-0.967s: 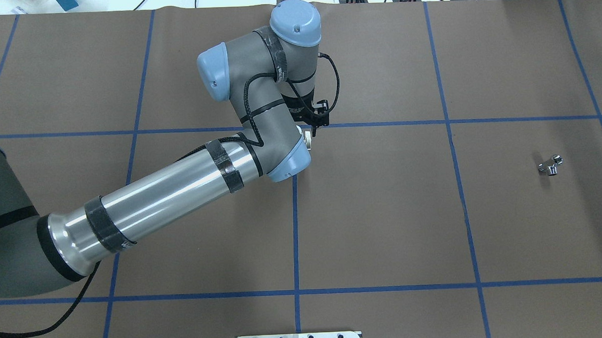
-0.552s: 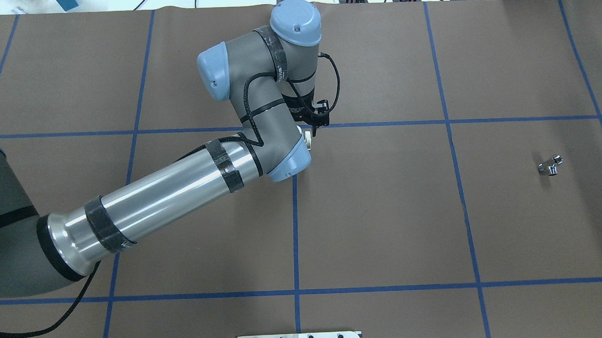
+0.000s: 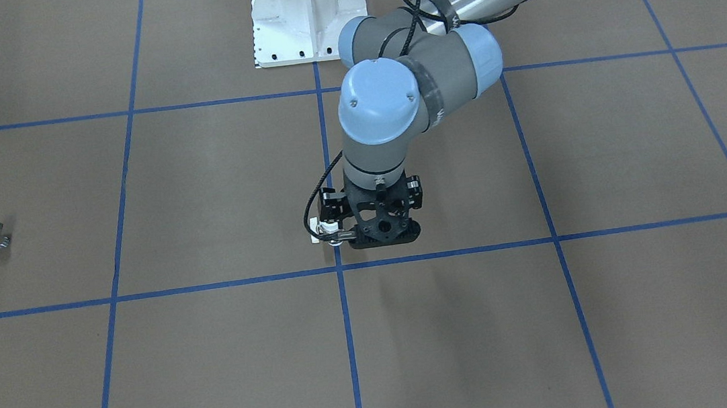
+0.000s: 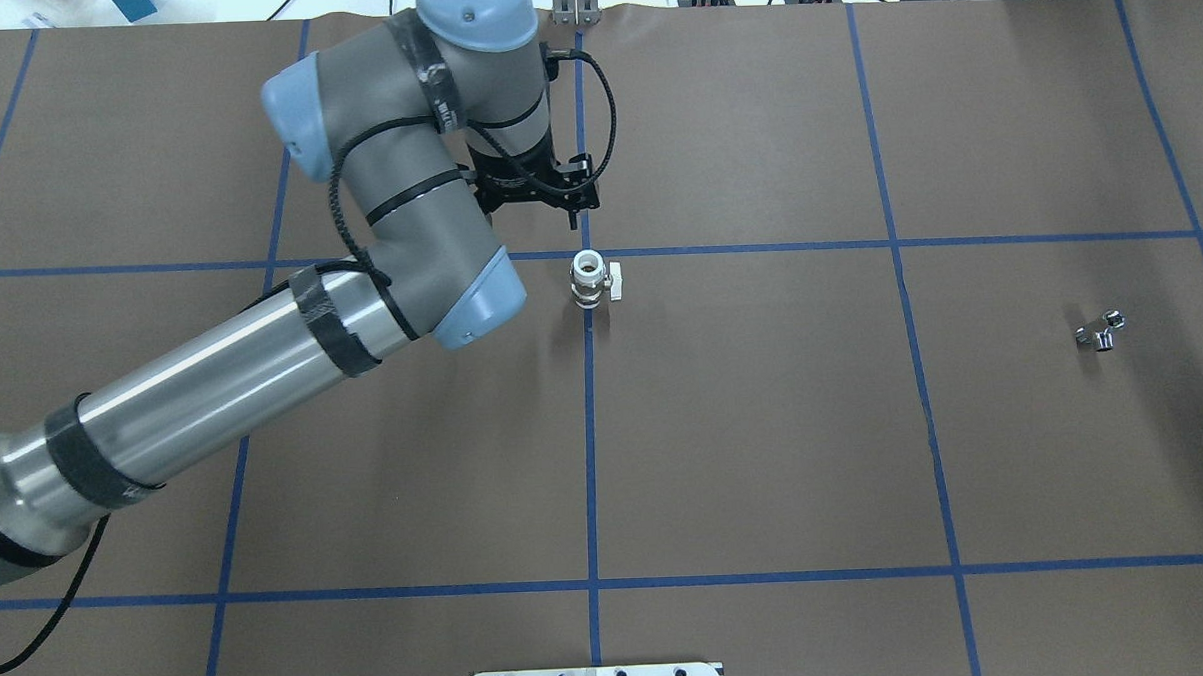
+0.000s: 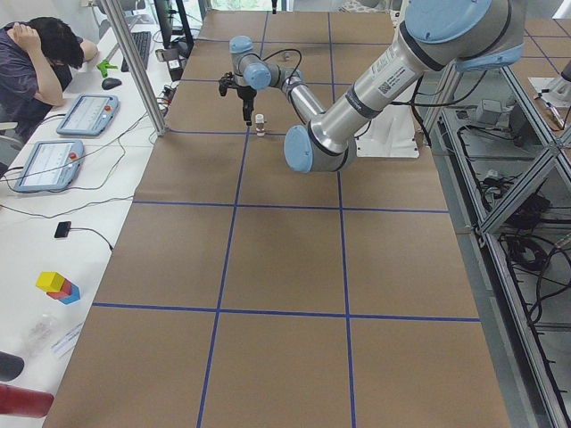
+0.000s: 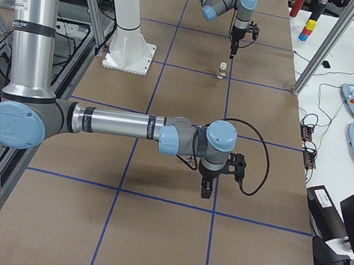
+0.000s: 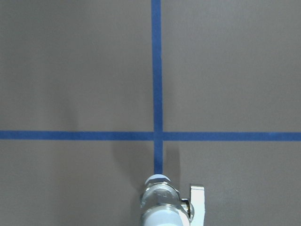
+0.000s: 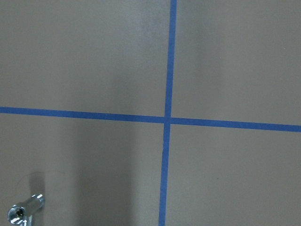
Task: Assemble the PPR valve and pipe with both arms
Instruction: 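Set the valve upright at table center and open the left gripper, then grasp the chrome pipe fitting with the right gripper while the left arm withdraws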
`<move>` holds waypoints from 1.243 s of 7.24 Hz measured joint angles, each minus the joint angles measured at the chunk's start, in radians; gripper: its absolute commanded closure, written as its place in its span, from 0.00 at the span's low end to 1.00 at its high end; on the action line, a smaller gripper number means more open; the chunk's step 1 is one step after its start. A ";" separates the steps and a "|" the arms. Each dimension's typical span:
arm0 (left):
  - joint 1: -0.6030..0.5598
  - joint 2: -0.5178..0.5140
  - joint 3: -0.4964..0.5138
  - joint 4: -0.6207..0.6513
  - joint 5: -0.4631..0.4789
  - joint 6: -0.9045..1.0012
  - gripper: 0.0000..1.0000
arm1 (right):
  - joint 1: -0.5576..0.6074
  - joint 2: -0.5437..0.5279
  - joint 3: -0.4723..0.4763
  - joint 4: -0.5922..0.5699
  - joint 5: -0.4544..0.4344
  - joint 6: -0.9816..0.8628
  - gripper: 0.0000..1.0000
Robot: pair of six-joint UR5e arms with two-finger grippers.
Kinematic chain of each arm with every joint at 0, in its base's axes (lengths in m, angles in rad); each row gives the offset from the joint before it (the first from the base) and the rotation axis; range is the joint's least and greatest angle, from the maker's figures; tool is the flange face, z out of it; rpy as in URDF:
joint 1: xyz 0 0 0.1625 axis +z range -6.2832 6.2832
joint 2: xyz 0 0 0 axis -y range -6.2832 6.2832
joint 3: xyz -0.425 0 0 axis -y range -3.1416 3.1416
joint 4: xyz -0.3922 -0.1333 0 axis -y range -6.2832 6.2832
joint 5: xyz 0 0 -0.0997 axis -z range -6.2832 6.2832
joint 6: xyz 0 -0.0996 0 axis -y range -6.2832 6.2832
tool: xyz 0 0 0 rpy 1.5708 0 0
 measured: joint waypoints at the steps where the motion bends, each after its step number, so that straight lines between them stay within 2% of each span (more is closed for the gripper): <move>1: -0.011 0.067 -0.078 -0.003 0.005 0.020 0.00 | -0.042 -0.001 0.020 0.029 -0.011 0.084 0.00; 5: -0.064 0.280 -0.300 0.003 0.005 0.124 0.00 | -0.190 -0.003 0.038 0.150 -0.032 0.309 0.00; 9: -0.078 0.313 -0.333 0.005 0.003 0.142 0.00 | -0.271 0.000 0.046 0.169 -0.028 0.373 0.01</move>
